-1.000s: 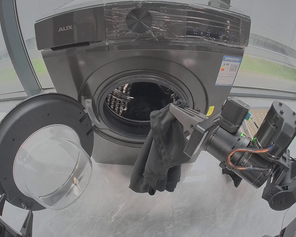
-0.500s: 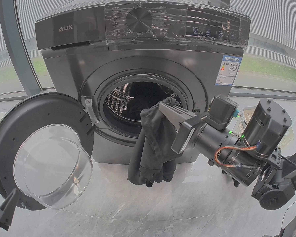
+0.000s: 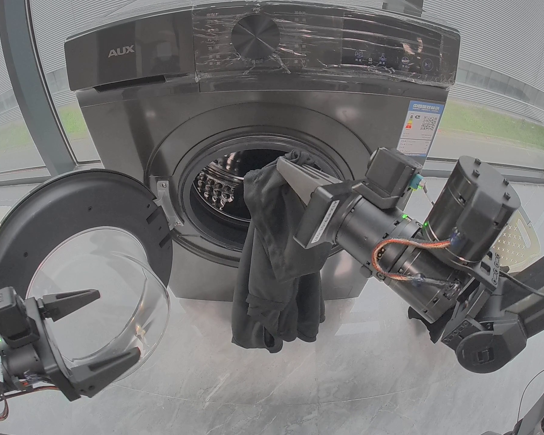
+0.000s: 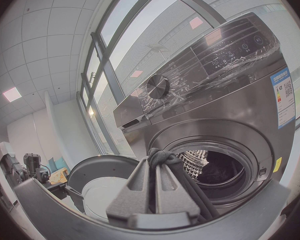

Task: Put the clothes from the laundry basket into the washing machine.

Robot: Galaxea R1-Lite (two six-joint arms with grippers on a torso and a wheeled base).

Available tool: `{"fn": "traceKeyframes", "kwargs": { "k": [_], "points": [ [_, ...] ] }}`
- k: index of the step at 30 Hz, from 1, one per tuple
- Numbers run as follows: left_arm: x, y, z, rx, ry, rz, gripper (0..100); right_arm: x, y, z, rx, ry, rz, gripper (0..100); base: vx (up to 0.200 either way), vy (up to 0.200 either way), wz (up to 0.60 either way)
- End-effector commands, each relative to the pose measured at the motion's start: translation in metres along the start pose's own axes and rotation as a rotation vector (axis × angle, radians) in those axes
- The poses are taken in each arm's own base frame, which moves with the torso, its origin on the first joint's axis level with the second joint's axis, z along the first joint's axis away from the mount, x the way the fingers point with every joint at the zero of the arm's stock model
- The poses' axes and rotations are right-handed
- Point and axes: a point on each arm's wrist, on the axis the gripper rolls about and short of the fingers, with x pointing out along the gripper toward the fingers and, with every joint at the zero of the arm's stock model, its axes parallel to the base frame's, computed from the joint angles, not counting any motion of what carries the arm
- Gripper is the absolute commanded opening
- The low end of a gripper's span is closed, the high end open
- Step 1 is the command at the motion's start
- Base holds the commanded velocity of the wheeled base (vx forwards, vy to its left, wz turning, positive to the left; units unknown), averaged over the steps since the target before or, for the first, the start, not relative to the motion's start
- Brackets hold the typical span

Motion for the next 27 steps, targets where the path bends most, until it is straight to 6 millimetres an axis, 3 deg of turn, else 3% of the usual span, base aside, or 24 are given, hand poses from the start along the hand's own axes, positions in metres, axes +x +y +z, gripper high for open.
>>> {"fn": "traceKeyframes", "kwargs": {
  "k": [1, 12, 21, 27],
  "points": [
    [0.056, 0.006, -0.02, -0.038, 0.163, -0.123, 100, 0.006, -0.001, -0.004, 0.003, 0.0, -0.005, 0, 0.0, 0.0, 0.0],
    [0.116, 0.005, -0.038, -0.05, 0.243, -0.212, 100, 0.005, 0.001, -0.005, 0.005, 0.003, 0.0, 0, 0.0, 0.0, 0.0],
    [0.151, 0.005, -0.05, -0.052, 0.274, -0.253, 100, 0.004, 0.003, -0.005, 0.007, 0.004, 0.004, 0, 0.0, 0.0, 0.0],
    [0.164, 0.003, -0.063, -0.052, 0.293, -0.269, 100, 0.002, 0.004, -0.005, 0.007, 0.007, 0.005, 0, 0.0, 0.0, 0.0]
  ]
}}
